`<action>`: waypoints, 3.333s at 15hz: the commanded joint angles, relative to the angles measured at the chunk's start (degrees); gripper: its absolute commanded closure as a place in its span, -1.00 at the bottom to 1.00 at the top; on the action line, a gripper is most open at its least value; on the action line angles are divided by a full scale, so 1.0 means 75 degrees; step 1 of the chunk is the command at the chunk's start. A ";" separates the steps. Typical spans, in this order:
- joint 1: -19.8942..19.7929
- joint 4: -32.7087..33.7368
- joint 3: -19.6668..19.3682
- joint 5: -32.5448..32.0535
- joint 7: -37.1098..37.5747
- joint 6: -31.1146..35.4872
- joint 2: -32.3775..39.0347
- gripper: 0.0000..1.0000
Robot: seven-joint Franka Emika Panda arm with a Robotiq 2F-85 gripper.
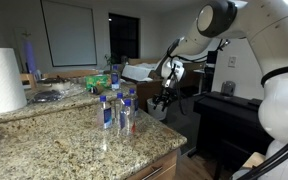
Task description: Put the bottles on the counter in the plastic on the side of the counter
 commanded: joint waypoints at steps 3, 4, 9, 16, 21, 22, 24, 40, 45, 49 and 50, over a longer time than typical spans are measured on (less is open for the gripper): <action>-0.0004 -0.0018 0.0646 0.0006 -0.0437 -0.0129 -0.0838 -1.00; 0.0025 0.0118 0.0755 -0.0011 -0.0548 -0.0250 -0.0980 -1.00; 0.0508 0.1046 0.0994 -0.0429 -0.1030 -0.1168 -0.1732 -1.00; 0.1488 0.1540 0.0870 -0.1903 -0.1322 -0.2356 -0.1966 -1.00; 0.1774 0.1198 0.0770 -0.2737 -0.1239 -0.2130 -0.1909 -1.00; 0.1788 0.1086 0.0758 -0.2836 -0.1225 -0.2066 -0.1911 -1.00; 0.1765 0.0863 0.0775 -0.2858 -0.1280 -0.1878 -0.1895 -1.00; 0.1781 -0.0241 0.1128 -0.2711 -0.1199 0.0120 -0.1902 0.62; 0.1755 -0.0277 0.1102 -0.2684 -0.1237 0.0181 -0.1927 0.26; 0.1766 -0.0359 0.1083 -0.2727 -0.1225 0.0165 -0.2026 0.09; 0.1761 -0.0375 0.1084 -0.2727 -0.1241 0.0141 -0.2059 -0.02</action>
